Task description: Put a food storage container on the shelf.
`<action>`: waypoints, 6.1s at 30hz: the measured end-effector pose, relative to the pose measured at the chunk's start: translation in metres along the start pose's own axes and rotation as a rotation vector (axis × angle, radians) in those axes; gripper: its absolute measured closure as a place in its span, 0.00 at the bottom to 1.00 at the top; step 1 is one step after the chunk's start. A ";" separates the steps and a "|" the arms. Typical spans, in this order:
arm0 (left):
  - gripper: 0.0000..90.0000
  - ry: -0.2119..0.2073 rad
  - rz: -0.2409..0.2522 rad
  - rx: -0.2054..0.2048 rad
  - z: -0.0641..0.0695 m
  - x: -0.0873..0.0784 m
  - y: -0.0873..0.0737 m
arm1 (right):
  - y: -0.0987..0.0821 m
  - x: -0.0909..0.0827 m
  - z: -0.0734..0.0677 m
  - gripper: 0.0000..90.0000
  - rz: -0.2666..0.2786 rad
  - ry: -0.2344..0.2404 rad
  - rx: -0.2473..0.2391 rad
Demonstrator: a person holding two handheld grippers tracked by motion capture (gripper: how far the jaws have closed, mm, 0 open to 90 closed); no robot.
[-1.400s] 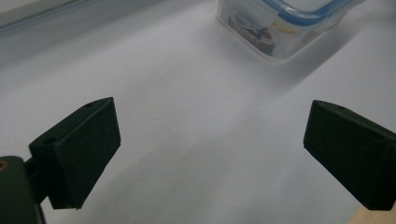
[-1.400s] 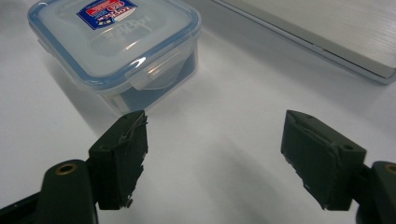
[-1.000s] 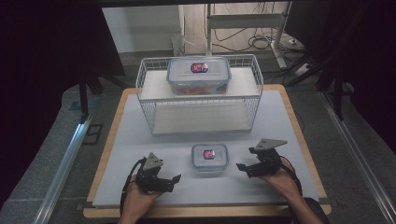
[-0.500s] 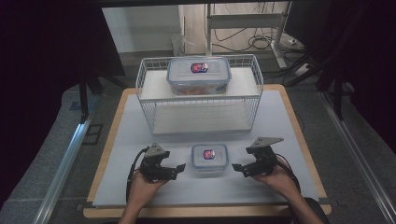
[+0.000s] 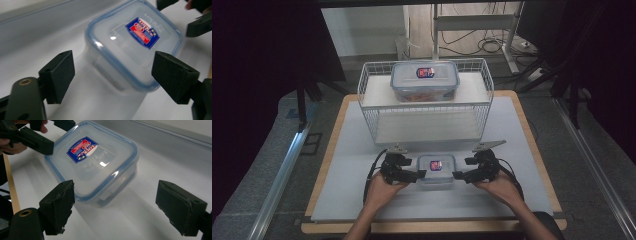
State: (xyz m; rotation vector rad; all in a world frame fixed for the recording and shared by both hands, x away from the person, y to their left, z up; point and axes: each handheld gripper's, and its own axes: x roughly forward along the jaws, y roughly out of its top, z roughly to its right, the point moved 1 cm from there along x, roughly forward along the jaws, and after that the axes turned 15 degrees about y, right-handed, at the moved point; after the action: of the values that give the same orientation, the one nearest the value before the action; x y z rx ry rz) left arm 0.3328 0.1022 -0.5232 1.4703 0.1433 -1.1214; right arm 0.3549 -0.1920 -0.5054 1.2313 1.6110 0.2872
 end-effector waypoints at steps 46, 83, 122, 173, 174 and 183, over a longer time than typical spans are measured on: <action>0.56 -0.147 -0.002 -0.057 0.001 -0.015 -0.015 | -0.011 -0.002 0.000 0.62 0.064 0.207 0.145; 0.57 -0.140 0.072 -0.109 0.000 -0.039 0.006 | 0.011 -0.018 -0.011 0.65 0.187 0.235 0.109; 0.57 -0.076 0.182 -0.030 -0.009 -0.102 0.090 | 0.102 -0.057 -0.033 0.65 0.268 0.216 0.007; 0.57 -0.034 0.277 -0.104 -0.050 -0.158 0.229 | 0.249 -0.103 -0.027 0.64 0.417 0.186 0.006; 0.56 -0.032 0.275 -0.108 -0.052 -0.157 0.230 | 0.251 -0.102 -0.026 0.64 0.415 0.180 0.007; 0.56 -0.025 0.263 -0.143 -0.061 -0.146 0.233 | 0.255 -0.093 -0.012 0.64 0.411 0.181 0.033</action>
State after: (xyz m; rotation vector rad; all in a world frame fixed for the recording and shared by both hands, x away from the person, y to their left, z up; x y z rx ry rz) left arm 0.4427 0.1618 -0.2706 1.3055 0.0115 -0.8972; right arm 0.4829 -0.1502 -0.2692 1.5967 1.5051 0.6480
